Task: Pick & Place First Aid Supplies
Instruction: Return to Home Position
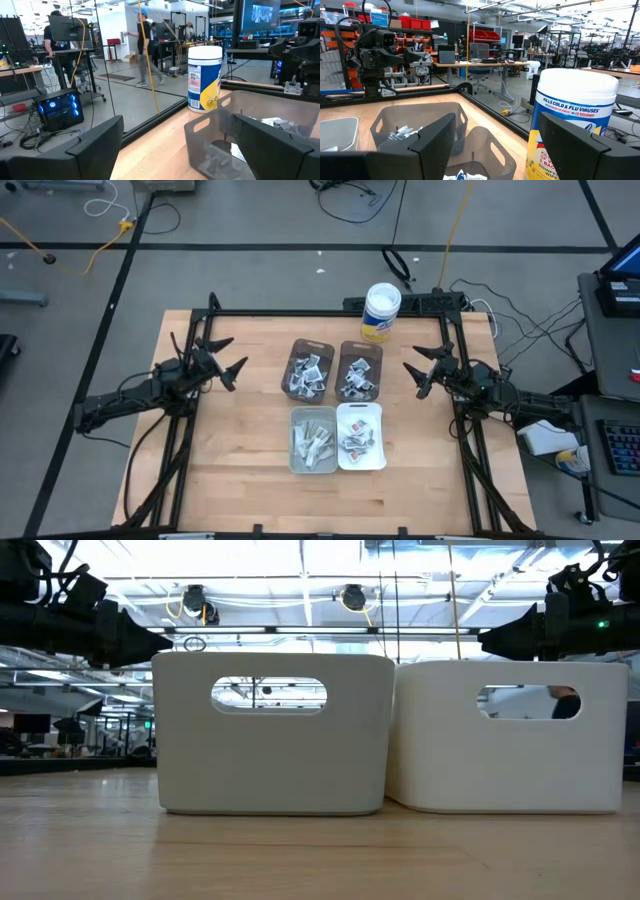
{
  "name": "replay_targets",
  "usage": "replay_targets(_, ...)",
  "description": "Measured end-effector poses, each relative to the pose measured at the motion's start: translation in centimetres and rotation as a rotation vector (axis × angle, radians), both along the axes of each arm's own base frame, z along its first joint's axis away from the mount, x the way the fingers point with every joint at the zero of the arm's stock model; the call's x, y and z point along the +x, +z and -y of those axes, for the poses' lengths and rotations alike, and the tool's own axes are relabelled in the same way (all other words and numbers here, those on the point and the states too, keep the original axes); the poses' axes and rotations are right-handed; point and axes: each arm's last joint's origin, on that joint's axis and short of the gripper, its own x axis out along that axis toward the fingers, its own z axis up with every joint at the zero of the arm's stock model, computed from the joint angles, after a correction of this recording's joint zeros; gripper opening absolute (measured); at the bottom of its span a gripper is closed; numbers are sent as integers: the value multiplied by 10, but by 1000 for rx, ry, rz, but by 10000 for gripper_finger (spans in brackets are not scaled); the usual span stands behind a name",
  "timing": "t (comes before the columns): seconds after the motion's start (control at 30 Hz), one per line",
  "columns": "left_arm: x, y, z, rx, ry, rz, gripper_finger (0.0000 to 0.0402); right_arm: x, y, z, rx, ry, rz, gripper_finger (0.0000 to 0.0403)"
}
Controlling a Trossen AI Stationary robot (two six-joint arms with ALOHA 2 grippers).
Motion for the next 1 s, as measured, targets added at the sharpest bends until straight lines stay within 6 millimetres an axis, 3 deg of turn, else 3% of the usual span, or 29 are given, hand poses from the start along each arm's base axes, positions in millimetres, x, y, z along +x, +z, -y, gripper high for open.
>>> replay_targets(1.0,0,0,0,0,0,0,371,0,0,0,0,0,0,279)
